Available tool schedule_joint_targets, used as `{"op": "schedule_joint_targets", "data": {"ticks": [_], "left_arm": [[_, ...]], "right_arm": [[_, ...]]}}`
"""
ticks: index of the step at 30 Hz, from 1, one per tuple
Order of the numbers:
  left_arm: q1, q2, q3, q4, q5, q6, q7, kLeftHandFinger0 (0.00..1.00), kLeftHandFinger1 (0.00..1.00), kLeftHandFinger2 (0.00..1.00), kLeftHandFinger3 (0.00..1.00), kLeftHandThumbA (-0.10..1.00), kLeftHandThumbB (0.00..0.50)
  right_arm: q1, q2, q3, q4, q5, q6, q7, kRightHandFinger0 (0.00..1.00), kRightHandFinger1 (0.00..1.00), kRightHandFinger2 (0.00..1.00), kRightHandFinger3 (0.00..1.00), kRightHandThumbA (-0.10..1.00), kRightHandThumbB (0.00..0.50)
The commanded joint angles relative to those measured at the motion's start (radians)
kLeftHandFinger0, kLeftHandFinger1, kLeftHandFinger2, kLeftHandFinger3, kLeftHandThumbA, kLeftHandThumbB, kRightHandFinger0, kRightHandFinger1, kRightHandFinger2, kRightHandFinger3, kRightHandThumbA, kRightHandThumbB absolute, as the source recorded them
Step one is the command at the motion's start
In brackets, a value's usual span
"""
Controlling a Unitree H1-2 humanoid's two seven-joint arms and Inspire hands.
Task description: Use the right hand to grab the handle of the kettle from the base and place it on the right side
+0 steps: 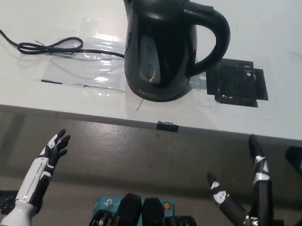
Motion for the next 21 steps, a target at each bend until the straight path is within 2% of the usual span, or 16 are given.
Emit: {"op": "schedule_joint_targets", "data": {"ticks": [1,4,5,6,9,16,19,21], "left_arm": [[-0.023,0.0,-0.002,-0.047,0.006,-0.054,0.009,1.0,1.0,1.0,1.0,1.0,0.5],[-0.023,-0.004,-0.002,-0.051,0.011,-0.046,0.012,1.0,1.0,1.0,1.0,1.0,0.5],[-0.022,-0.005,-0.003,-0.05,0.012,-0.046,0.011,1.0,1.0,1.0,1.0,1.0,0.5],[-0.023,-0.006,-0.003,-0.049,0.011,-0.046,0.01,1.0,1.0,1.0,1.0,1.0,0.5],[-0.018,-0.006,-0.005,-0.048,0.005,-0.044,0.005,1.0,1.0,1.0,1.0,1.0,0.5],[-0.009,-0.007,-0.009,-0.053,0.004,-0.04,0.003,1.0,1.0,1.0,1.0,1.0,0.5],[-0.008,-0.006,-0.009,-0.053,-0.003,-0.039,-0.002,1.0,1.0,1.0,1.0,1.0,0.5],[-0.007,-0.003,-0.009,-0.054,-0.002,-0.039,-0.003,1.0,1.0,1.0,1.0,1.0,0.5]], "right_arm": [[-0.083,0.019,-0.022,-0.112,-0.016,-0.027,-0.024,1.0,1.0,1.0,1.0,0.84,0.126],[-0.172,0.008,-0.034,-0.147,-0.009,0.045,0.0,1.0,1.0,1.0,1.0,0.87,0.136],[-0.191,0.007,-0.037,-0.152,-0.023,0.07,0.001,1.0,1.0,1.0,1.0,0.91,0.163],[-0.225,0.005,-0.042,-0.156,-0.032,0.106,0.005,1.0,1.0,1.0,1.0,0.86,0.167],[-0.302,0.007,-0.053,-0.14,-0.029,0.188,0.013,1.0,1.0,1.0,1.0,0.88,0.198],[-0.501,0.009,-0.085,0.079,-0.018,0.197,-0.03,1.0,1.0,1.0,1.0,0.81,0.2],[-0.558,0.003,-0.083,0.141,-0.034,0.238,-0.028,1.0,1.0,1.0,1.0,0.84,0.214],[-0.592,-0.004,-0.076,0.183,-0.062,0.256,-0.038,1.0,1.0,1.0,1.0,0.86,0.206]]}}
